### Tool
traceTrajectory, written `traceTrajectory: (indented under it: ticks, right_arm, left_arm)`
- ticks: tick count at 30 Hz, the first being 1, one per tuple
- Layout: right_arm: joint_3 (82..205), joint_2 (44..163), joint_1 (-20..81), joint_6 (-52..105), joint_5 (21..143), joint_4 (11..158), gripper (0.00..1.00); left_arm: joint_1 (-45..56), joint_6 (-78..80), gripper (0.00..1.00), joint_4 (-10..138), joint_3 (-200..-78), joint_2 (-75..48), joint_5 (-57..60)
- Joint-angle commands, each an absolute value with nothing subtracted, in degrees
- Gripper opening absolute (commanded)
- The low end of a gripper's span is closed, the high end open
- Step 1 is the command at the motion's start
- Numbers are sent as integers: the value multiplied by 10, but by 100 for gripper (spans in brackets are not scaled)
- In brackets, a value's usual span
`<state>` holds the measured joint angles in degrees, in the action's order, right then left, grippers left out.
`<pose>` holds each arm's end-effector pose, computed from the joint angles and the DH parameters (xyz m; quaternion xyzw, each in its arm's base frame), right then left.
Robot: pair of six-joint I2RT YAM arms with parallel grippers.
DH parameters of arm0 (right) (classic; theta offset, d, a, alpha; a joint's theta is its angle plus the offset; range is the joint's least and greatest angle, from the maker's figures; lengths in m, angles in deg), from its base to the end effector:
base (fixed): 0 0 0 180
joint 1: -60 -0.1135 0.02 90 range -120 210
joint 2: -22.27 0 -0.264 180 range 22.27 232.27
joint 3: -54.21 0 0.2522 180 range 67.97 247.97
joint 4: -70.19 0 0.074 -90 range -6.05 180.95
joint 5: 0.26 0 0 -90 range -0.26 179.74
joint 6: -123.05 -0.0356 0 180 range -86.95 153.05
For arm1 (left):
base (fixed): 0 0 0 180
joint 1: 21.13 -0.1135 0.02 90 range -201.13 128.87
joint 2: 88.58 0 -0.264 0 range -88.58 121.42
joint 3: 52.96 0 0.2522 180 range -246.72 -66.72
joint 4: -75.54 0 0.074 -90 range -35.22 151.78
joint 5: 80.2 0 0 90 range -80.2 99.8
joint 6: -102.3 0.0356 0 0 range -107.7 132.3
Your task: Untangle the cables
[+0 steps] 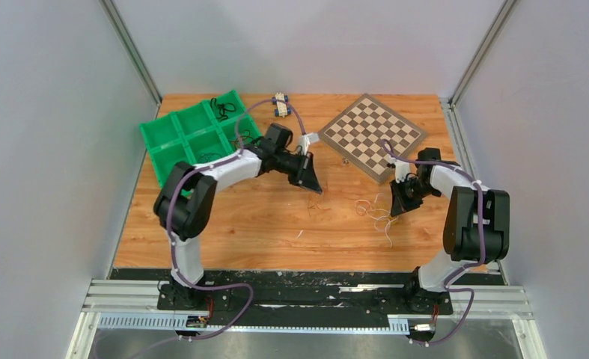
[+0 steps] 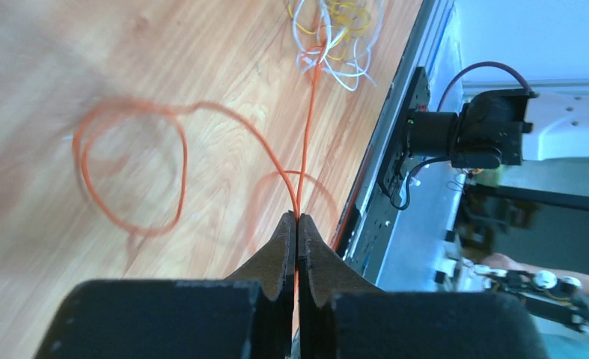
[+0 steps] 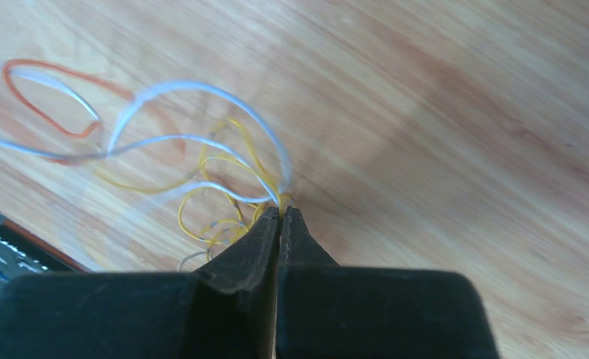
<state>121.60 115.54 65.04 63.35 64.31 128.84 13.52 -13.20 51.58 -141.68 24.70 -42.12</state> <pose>0.2724 -0.0087 0.1613 -0.2233 0.9485 0.1953 0.1111 0.3273 -0.2603 0.1793 0.2216 0.8258 -0.5138 0.0704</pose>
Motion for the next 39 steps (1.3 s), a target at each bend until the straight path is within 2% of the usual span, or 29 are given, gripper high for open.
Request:
traceTrajectory:
  ticks: [1, 7, 11, 14, 19, 21, 25, 28, 33, 39]
  right_arm:
    - [1235, 1167, 673, 673, 668, 1271, 0]
    - [1238, 1185, 678, 680, 675, 1260, 0]
    - [1237, 1195, 681, 688, 685, 1254, 0]
    - [1234, 1201, 686, 694, 691, 1253, 0]
    - [1237, 1205, 688, 694, 693, 1252, 0]
    - [1238, 1207, 687, 691, 691, 1252, 0]
    - [1241, 1209, 688, 686, 688, 1253, 0]
    - [1246, 1212, 688, 680, 683, 1253, 0]
    - [1259, 1219, 688, 672, 676, 1259, 0]
    - [1267, 1219, 688, 660, 662, 1267, 0]
  left_arm:
    - [89, 1, 0, 407, -1425, 120, -415]
    - [5, 66, 0, 300, -1492, 39, -425]
    - [-34, 142, 0, 207, -1579, 18, -415]
    - [-77, 157, 0, 192, -1640, 9, -414]
    - [-160, 160, 0, 148, -1766, 44, -418]
    - [-196, 160, 0, 125, -1858, 71, -418]
    - [-273, 148, 0, 137, -1935, 106, -398]
    - [-318, 142, 0, 197, -1940, 111, -356]
    - [-344, 203, 0, 270, -1890, 110, -196]
    - [-364, 235, 0, 352, -1821, 124, -154]
